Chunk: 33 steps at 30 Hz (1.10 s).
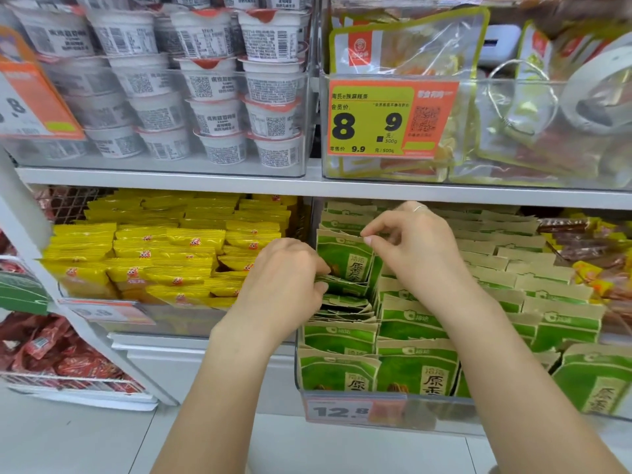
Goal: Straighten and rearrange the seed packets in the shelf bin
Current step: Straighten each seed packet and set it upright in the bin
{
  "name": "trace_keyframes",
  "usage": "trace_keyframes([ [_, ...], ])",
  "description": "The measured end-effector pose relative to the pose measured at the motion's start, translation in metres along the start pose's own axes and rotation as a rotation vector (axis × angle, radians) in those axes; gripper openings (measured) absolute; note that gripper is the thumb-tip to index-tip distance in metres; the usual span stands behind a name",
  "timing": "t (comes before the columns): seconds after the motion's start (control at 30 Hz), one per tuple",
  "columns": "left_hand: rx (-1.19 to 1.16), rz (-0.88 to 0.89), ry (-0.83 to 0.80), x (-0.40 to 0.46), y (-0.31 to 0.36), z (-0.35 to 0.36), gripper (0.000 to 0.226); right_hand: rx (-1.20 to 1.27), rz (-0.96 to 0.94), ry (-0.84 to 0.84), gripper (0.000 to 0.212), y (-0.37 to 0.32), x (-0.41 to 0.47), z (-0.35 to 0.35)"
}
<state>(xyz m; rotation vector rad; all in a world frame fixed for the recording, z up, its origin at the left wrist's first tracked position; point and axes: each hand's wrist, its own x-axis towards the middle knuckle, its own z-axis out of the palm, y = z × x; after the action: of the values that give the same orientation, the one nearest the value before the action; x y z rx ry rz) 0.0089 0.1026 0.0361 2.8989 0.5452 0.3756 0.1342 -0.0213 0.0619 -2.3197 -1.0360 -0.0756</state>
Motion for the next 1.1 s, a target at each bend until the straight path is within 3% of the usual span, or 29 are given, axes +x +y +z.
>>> trace_keyframes([
  [0.13, 0.109, 0.031, 0.021, 0.01, 0.002, -0.003, 0.02, 0.003, 0.026, -0.014, 0.015, 0.001, -0.002, -0.005],
  [0.33, -0.172, 0.053, 0.448, -0.003, -0.002, -0.006, 0.009, 0.009, 0.026, -0.168, 0.035, 0.004, -0.01, -0.008],
  [0.53, -0.342, 0.039, 0.698, -0.009, -0.009, -0.025, 0.01, 0.037, 0.027, -0.237, 0.04, 0.002, -0.01, -0.012],
  [0.67, -0.515, -0.016, 0.816, -0.02, -0.009, -0.017, 0.016, 0.229, -0.028, -0.252, 0.038, 0.003, -0.027, -0.021],
  [0.8, -0.701, -0.079, 0.921, -0.029, 0.004, -0.023, 0.027, 0.475, -0.074, -0.328, 0.05, -0.005, -0.04, -0.024],
  [0.97, -0.945, -0.055, 0.963, -0.03, 0.026, -0.032, 0.023, 0.598, -0.107, -0.183, 0.024, -0.015, -0.044, -0.011],
  [1.1, -1.19, -0.087, 0.737, -0.028, 0.024, -0.034, 0.038, 0.809, -0.094, -0.156, 0.025, -0.018, -0.045, -0.014],
])
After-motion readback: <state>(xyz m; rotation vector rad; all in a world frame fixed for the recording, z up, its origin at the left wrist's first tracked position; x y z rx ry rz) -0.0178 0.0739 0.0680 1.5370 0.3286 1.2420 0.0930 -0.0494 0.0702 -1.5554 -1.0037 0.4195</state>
